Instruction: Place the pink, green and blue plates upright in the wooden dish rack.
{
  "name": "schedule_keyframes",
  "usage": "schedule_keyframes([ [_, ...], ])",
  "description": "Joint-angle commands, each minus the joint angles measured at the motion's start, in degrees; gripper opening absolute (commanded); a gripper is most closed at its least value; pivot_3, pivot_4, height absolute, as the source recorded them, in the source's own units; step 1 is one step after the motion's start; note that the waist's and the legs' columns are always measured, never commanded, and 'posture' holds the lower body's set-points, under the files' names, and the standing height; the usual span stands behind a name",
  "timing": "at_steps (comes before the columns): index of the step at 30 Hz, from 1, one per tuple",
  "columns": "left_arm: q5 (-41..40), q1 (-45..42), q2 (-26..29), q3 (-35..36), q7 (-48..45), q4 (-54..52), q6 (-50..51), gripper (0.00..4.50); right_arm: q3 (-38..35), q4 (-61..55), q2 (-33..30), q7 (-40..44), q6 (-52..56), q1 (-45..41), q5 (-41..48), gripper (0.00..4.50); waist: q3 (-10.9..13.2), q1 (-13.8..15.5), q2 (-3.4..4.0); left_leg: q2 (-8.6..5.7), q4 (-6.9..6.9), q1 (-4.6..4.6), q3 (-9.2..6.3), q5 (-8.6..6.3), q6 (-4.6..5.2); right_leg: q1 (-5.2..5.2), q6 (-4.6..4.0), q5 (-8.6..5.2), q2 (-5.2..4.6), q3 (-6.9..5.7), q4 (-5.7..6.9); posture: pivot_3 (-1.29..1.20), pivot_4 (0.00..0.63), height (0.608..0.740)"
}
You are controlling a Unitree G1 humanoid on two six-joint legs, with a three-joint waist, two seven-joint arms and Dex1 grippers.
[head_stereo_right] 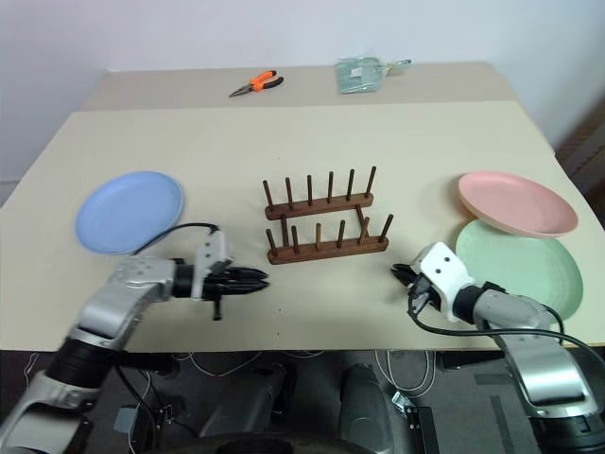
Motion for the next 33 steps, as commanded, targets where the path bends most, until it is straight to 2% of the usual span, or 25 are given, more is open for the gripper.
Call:
schedule_keyframes([
  [1, 5.9, -0.6, -2.1, -3.0, 6.9, 3.4, -2.7, 0.95, 2.9, 2.0, 1.2, -2.0, -1.1, -3.0, -3.0, 0.03, 0.0, 0.1, 0.00, 0.00, 0.00, 0.00, 0.01, 0.00, 0.00, 0.01, -0.02, 0.01, 0.00, -0.01, -0.03, 0.00, 0.150, 0.739],
  [6, 11.2, -3.9, -7.9, -0.7, 20.7, 12.8, -7.1, 0.95, 8.2, 10.0, 5.8, -9.8, -2.6, -12.0, -11.2, 0.03, -0.1, -0.3, 0.02, 0.11, 0.03, 0.26, 0.04, 0.00, -0.01, 0.35, -0.23, 0.15, 0.06, -0.02, -0.24, 0.00, 0.150, 0.739],
  [9, 10.5, -5.3, -9.7, 1.3, 23.6, 15.5, -8.6, 0.95, 9.1, 12.9, 8.8, -11.9, -2.3, -16.1, -12.4, 0.03, -0.2, -0.5, -0.02, 0.54, -0.07, 0.80, 0.04, -0.10, -0.16, 1.04, -0.14, 0.26, 0.60, -0.02, -0.76, 0.00, 0.150, 0.739],
  [13, 9.9, -6.4, -9.5, 1.4, 23.5, 16.7, -9.4, 0.95, 9.2, 14.2, 8.9, -11.9, -2.5, -18.1, -13.3, 0.03, -0.2, -0.4, 0.01, 0.62, -0.23, 0.81, 0.04, -0.04, -0.07, 0.90, -0.05, 0.36, 0.69, 0.00, -0.75, 0.00, 0.150, 0.739],
  [16, 9.8, -6.4, -9.2, 2.2, 23.8, 16.0, -9.8, 0.91, 5.8, 11.3, 5.8, -9.6, -2.2, -17.3, -11.7, 0.83, -0.2, -0.3, 0.01, 0.66, -0.26, 0.81, 0.03, -0.08, -0.14, 0.86, -0.07, 0.49, 0.75, 0.01, -0.75, 0.00, 0.150, 0.739],
  [20, 7.5, -5.7, -8.3, 3.0, 21.7, 12.5, -9.8, 0.91, -0.4, 4.9, -0.8, -6.7, -2.5, -15.0, -10.8, 2.77, -0.2, -0.3, 0.02, 0.66, -0.28, 0.73, 0.04, -0.08, -0.14, 0.80, -0.04, 0.47, 0.75, 0.02, -0.76, 0.00, 0.150, 0.739],
  [22, 3.4, -4.3, -7.7, 2.7, 17.5, 6.1, -8.5, 0.91, -5.5, 3.1, -6.9, -4.8, -2.9, -12.7, -12.1, 3.80, -0.2, -0.4, 0.05, 0.68, -0.31, 0.73, 0.10, -0.08, -0.14, 0.75, 0.00, 0.45, 0.75, 0.03, -0.76, 0.00, 0.150, 0.739],
  [24, -0.1, -3.3, -7.3, 2.2, 14.1, 0.8, -6.5, 0.91, -9.3, 2.7, -12.1, -3.4, -3.2, -10.5, -13.7, 3.80, -0.1, -0.2, 0.07, 0.69, -0.41, 0.70, 0.12, -0.09, -0.14, 0.72, 0.00, 0.45, 0.73, 0.04, -0.78, 0.00, 0.150, 0.739],
  [26, -2.4, -3.4, -7.4, 1.4, 12.0, -2.3, -4.7, 0.91, -9.8, 5.1, -16.4, -3.8, -4.8, -8.2, -17.3, 3.80, -0.1, -0.1, 0.05, 0.68, -0.42, 0.63, 0.12, -0.09, -0.14, 0.68, -0.03, 0.46, 0.73, 0.04, -0.81, 0.00, 0.150, 0.739],
  [29, -3.7, -4.2, -7.6, 0.0, 10.0, -5.1, -3.4, 0.91, -7.8, 10.5, -18.8, -7.1, -6.8, -7.3, -22.6, 3.80, -0.1, -0.2, 0.03, 0.70, -0.41, 0.64, 0.14, -0.09, -0.15, 0.72, -0.03, 0.45, 0.74, 0.03, -0.86, 0.00, 0.150, 0.739],
  [32, -3.9, -5.2, -8.2, -1.0, 9.8, -6.6, -2.7, 0.91, -4.7, 16.8, -18.5, -10.8, -8.6, -9.3, -27.1, 3.80, -0.1, -0.4, 0.05, 0.73, -0.41, 0.67, 0.32, -0.09, -0.14, 0.71, -0.07, 0.43, 0.72, 0.09, -0.89, 0.00, 0.150, 0.739],
  [33, -4.0, -5.5, -8.5, -1.3, 9.9, -7.1, -2.6, 0.91, -3.5, 19.1, -18.4, -11.9, -9.1, -10.0, -28.6, 3.57, -0.1, -0.4, 0.06, 0.73, -0.42, 0.67, 0.36, -0.08, -0.13, 0.70, -0.13, 0.42, 0.72, 0.14, -0.88, 0.00, 0.150, 0.739],
])
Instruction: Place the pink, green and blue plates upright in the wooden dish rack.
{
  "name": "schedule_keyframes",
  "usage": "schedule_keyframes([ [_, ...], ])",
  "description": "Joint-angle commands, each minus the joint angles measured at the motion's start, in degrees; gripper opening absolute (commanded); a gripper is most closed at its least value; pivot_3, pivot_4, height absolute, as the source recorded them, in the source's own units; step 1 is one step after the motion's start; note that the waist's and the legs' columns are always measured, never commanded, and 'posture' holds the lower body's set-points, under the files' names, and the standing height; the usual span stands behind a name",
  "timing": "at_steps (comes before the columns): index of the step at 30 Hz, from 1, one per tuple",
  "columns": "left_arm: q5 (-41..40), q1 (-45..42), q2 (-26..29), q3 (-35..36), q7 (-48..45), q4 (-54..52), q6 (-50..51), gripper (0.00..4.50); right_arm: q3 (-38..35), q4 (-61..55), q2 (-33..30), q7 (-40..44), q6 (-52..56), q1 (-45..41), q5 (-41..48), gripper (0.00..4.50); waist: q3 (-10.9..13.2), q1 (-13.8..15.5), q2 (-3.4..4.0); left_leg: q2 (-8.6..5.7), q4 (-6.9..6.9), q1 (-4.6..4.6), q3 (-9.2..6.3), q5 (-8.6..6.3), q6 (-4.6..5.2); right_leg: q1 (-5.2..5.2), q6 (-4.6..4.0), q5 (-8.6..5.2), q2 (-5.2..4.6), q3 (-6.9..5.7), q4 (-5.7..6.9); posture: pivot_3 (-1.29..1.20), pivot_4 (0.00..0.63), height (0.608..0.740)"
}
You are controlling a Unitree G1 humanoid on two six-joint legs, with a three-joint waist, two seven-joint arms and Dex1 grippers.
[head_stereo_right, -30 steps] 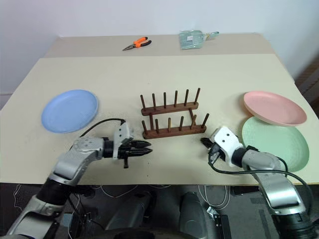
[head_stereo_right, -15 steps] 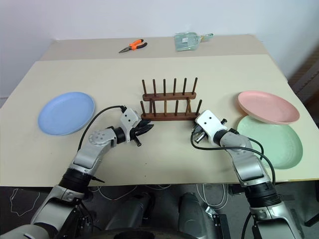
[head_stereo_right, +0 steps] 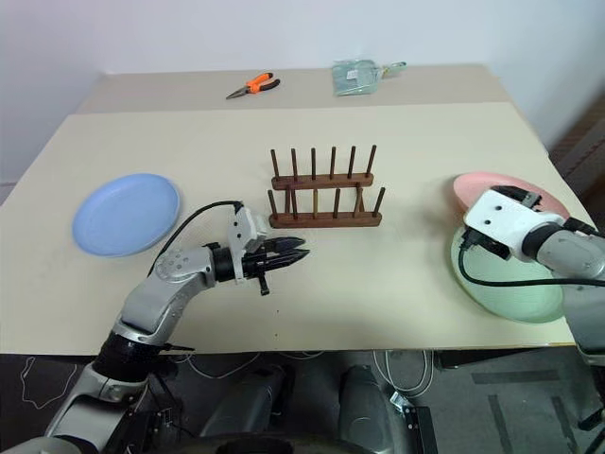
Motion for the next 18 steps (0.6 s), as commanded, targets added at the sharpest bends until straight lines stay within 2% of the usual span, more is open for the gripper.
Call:
schedule_keyframes([
  [1, -1.3, -1.3, -0.7, -0.7, -0.1, -3.6, 0.6, 0.91, 2.5, 5.5, -0.5, -4.3, -2.6, -2.7, -5.2, 3.27, 0.0, 0.0, 0.01, 0.00, 0.00, 0.00, 0.05, 0.00, 0.01, -0.02, -0.05, -0.02, 0.00, 0.05, 0.00, 0.00, 0.150, 0.739],
  [2, -1.4, -1.4, -0.9, -0.8, 0.1, -4.1, 1.0, 0.91, 3.3, 6.8, -0.5, -5.1, -3.2, -3.0, -6.2, 2.93, 0.0, 0.0, 0.02, 0.00, 0.00, 0.01, 0.10, 0.00, 0.01, -0.03, -0.10, -0.03, 0.00, 0.10, 0.01, 0.00, 0.150, 0.739],
  [7, -1.3, -0.3, -0.6, -0.7, 0.9, -5.2, 1.7, 0.91, 3.9, 7.2, 0.7, -7.2, -4.3, -4.9, -7.3, 0.28, 0.0, 0.0, 0.01, 0.01, -0.02, 0.03, 0.32, -0.04, 0.09, -0.10, -0.03, 0.03, 0.03, 0.37, 0.02, 0.00, 0.150, 0.739],
  [8, -1.3, 0.0, -0.5, -0.6, 1.0, -5.3, 1.8, 0.91, 3.8, 7.0, 0.7, -7.3, -4.2, -5.1, -7.3, 0.07, 0.0, 0.1, 0.00, 0.01, -0.02, 0.03, 0.37, -0.06, 0.11, -0.12, 0.02, 0.06, 0.04, 0.43, 0.01, 0.00, 0.150, 0.739],
  [11, -0.8, 1.4, 0.7, -0.3, 0.9, -5.5, 1.5, 0.91, 3.3, 4.0, -1.2, -7.4, -4.8, -5.0, -9.4, 0.07, 0.0, 0.2, -0.01, 0.01, -0.01, 0.04, 0.51, -0.09, 0.18, -0.15, 0.03, 0.06, 0.04, 0.59, 0.01, 0.00, 0.150, 0.739],
  [14, -0.7, 2.8, 1.7, 0.9, 1.5, -4.9, 0.8, 0.91, -0.1, -2.9, 0.9, -5.7, -5.4, -9.0, -3.8, 0.07, 0.1, -0.1, 0.05, 0.02, -0.03, 0.04, 0.64, -0.13, 0.23, -0.24, 0.03, 0.06, 0.06, 0.75, 0.04, 0.00, 0.150, 0.739],
  [16, -0.8, 3.1, 1.9, 2.4, 2.5, -4.1, 0.2, 0.91, -2.9, -10.5, 8.6, -3.8, -1.5, -14.1, 9.1, 0.07, 0.2, -0.6, -0.05, 0.06, -0.04, 0.04, 0.75, -0.13, 0.23, -0.31, 0.07, 0.05, 0.09, 0.87, 0.07, 0.00, 0.150, 0.739],
  [18, -1.1, 3.3, 2.0, 3.8, 3.4, -3.4, -0.2, 0.91, -6.9, -18.0, 18.5, -4.5, 8.6, -19.6, 25.2, 0.07, 0.2, -1.3, -0.17, 0.27, -0.05, 0.06, 0.81, -0.13, 0.22, -0.31, 0.15, 0.06, 0.23, 0.89, 0.05, 0.00, 0.150, 0.739],
])
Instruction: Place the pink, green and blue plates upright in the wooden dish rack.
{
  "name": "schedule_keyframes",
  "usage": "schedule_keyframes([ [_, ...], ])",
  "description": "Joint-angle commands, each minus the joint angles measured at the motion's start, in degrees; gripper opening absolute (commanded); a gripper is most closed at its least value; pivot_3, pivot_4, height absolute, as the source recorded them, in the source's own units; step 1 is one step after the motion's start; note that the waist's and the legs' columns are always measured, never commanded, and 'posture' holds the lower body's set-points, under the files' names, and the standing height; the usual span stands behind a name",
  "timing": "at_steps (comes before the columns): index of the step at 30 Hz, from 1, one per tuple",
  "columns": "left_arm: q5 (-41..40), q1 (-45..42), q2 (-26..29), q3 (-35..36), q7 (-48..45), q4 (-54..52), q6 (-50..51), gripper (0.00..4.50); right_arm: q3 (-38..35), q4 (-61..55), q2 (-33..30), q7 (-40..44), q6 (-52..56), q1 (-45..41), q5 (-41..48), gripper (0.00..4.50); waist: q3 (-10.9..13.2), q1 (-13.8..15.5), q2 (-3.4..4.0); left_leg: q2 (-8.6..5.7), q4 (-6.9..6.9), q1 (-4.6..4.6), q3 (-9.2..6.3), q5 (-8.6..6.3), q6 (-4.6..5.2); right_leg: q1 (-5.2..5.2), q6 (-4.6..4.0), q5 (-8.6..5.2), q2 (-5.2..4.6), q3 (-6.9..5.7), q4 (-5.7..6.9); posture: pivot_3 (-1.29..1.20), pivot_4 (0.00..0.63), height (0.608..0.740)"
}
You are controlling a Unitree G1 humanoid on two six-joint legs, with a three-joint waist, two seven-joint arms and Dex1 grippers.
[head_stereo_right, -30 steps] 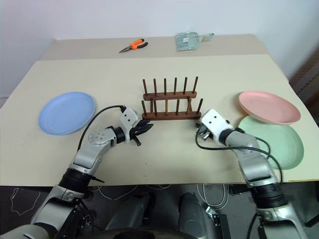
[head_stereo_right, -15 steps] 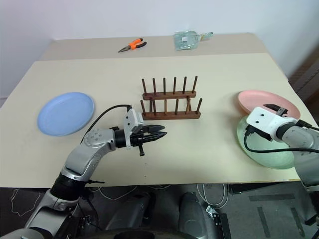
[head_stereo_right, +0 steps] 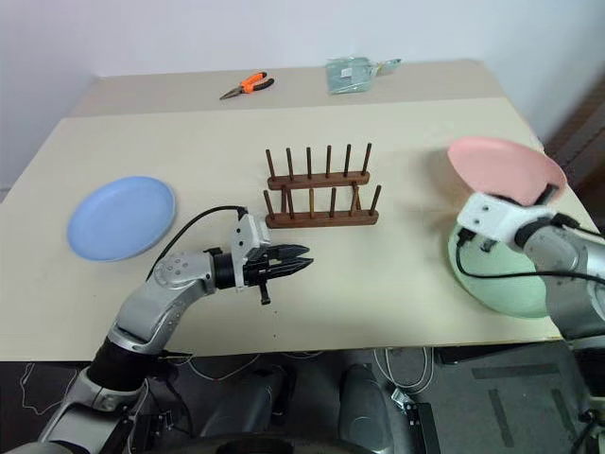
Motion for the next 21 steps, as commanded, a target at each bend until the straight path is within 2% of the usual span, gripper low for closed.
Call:
schedule_keyframes([
  [1, -0.5, 0.0, 0.3, 3.7, 1.6, 0.4, -2.5, 0.91, -7.9, -16.0, 14.2, -3.3, 14.9, -9.0, 28.9, 0.07, 0.0, -0.2, -0.08, 0.13, -0.02, 0.02, -0.02, 0.00, -0.01, 0.00, -0.02, 0.02, 0.04, 0.00, -0.01, 0.00, 0.150, 0.739],
  [4, -0.4, 0.0, 0.7, 4.9, 2.1, 1.0, -3.5, 0.91, -11.9, -21.5, 24.0, -11.1, 26.0, -13.3, 44.2, 0.07, 0.0, 0.5, -0.11, 0.20, -0.06, -0.02, -0.13, -0.01, -0.04, -0.08, -0.27, 0.17, 0.25, -0.02, -0.01, 0.00, 0.150, 0.739],
  [8, -0.6, 0.1, 1.0, 5.4, 2.4, 0.9, -3.8, 0.91, -10.5, -25.8, 30.4, -19.7, 33.3, -11.8, 51.6, 0.07, 0.0, 1.8, -0.10, 0.15, -0.07, -0.22, -0.15, -0.03, -0.09, -0.20, -0.31, 0.19, 0.26, -0.01, -0.20, 0.00, 0.150, 0.739],
  [13, -0.7, 0.6, 0.5, 5.0, 2.8, -0.1, -3.7, 0.91, -9.0, -26.3, 30.9, -23.5, 35.9, -10.1, 53.6, 0.07, 0.0, 1.2, -0.06, 0.15, -0.04, -0.73, -0.04, 0.00, -0.12, -0.78, -0.21, 0.43, 0.26, 0.05, -0.26, 0.00, 0.150, 0.739],
  [21, -0.6, -0.1, 0.3, 4.9, 2.5, 0.7, -3.9, 0.91, -7.2, -24.2, 30.9, -27.6, 37.8, -8.4, 53.9, 0.07, 0.0, 1.0, -0.01, 0.38, -0.04, -0.69, -0.01, 0.09, -0.27, -0.78, -0.42, 0.61, 0.48, 0.05, -0.26, 0.00, 0.150, 0.739],
])
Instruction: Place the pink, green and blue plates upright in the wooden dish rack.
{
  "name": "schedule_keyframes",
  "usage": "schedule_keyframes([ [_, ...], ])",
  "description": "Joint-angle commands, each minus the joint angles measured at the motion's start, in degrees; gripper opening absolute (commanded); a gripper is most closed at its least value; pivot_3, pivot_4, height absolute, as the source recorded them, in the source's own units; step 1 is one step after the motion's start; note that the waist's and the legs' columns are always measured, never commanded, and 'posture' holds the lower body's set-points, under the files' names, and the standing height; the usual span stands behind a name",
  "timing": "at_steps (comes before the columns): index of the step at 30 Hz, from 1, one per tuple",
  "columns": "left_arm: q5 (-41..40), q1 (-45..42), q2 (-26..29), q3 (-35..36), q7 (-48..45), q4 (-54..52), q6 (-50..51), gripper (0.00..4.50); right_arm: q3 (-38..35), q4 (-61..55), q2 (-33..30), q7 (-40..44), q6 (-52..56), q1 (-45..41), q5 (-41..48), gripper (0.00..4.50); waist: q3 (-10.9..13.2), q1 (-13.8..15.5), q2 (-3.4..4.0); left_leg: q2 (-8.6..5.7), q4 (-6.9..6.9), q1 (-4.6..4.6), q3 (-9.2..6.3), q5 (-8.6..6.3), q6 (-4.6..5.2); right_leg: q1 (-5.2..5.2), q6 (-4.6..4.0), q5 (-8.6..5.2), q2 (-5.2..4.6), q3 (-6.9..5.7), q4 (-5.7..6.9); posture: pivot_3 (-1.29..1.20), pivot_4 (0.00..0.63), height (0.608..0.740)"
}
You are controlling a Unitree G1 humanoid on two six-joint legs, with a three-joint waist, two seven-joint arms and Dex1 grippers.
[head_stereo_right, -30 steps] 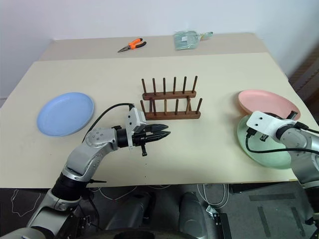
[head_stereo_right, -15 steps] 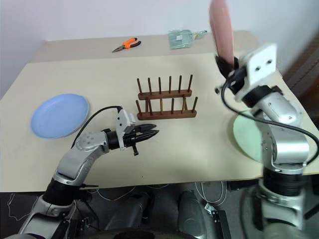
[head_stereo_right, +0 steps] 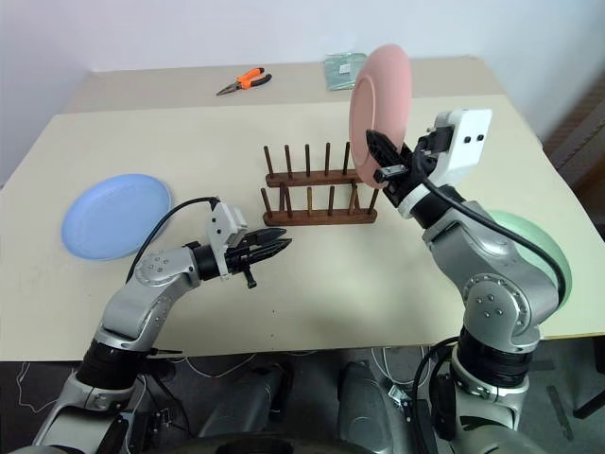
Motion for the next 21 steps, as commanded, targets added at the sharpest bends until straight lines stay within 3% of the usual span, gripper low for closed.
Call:
schedule_keyframes([
  [1, -0.5, -0.7, -0.2, 0.3, -0.1, -1.2, -1.4, 0.91, 0.1, 0.1, 0.0, -1.5, -0.6, -0.6, -0.1, 0.43, 0.0, 0.0, 0.00, 0.00, 0.01, 0.00, 0.00, 0.01, 0.00, 0.00, -0.02, 0.01, 0.01, 0.00, 0.00, 0.00, 0.150, 0.739],
  [3, -0.5, -0.8, -0.2, 0.2, -0.2, -1.1, -1.5, 0.91, 0.8, 0.6, -0.9, -0.9, -1.2, -0.7, -1.1, 1.24, 0.0, 0.0, 0.00, 0.00, 0.01, 0.00, 0.00, 0.01, -0.01, 0.00, -0.02, 0.01, 0.01, 0.00, 0.00, 0.00, 0.150, 0.739],
  [7, -0.5, -0.8, -0.3, 0.1, -0.2, -1.0, -1.7, 0.91, 1.8, 0.3, -4.1, 1.2, -4.8, -1.0, -5.7, 3.28, 0.0, 0.0, 0.00, 0.00, 0.00, -0.01, 0.01, 0.01, -0.01, -0.01, -0.01, 0.02, 0.02, 0.00, -0.01, 0.00, 0.150, 0.739],
  [12, -0.4, -1.2, -0.6, -0.1, -0.5, -0.3, -1.8, 0.91, -7.9, 1.1, -12.4, 9.4, -7.9, 2.6, -3.1, 3.28, 0.0, 0.3, -0.01, 0.00, 0.01, -0.02, 0.02, 0.01, -0.01, 0.04, 0.01, 0.03, 0.02, -0.02, -0.10, 0.00, 0.150, 0.739],
  [16, -0.6, -1.5, -0.5, -0.3, -1.3, 0.5, -2.0, 0.91, -16.0, 3.5, -20.5, 17.5, -8.5, 14.1, -4.2, 3.28, 0.0, 0.9, -0.03, 0.00, 0.03, -0.07, 0.02, -0.05, 0.10, 0.16, 0.15, 0.11, 0.03, -0.04, -0.38, 0.00, 0.150, 0.739],
  [18, -0.4, -1.8, -0.3, -0.6, -1.8, 1.3, -2.4, 0.91, -14.6, 4.2, -24.4, 20.0, -10.1, 20.3, -9.1, 3.28, 0.0, 0.4, 0.04, 0.01, 0.06, -0.07, 0.12, -0.07, 0.13, 0.15, 0.19, 0.15, 0.02, 0.01, -0.40, 0.00, 0.150, 0.739],
  [21, 0.0, -3.1, -0.2, -1.9, -3.4, 3.0, -3.3, 0.91, -5.5, 2.7, -30.7, 21.6, -12.5, 33.3, -21.2, 3.28, -0.1, 0.2, 0.07, 0.04, 0.10, -0.05, 0.18, -0.06, 0.13, 0.14, 0.18, 0.18, 0.02, 0.03, -0.35, 0.00, 0.150, 0.739],
])
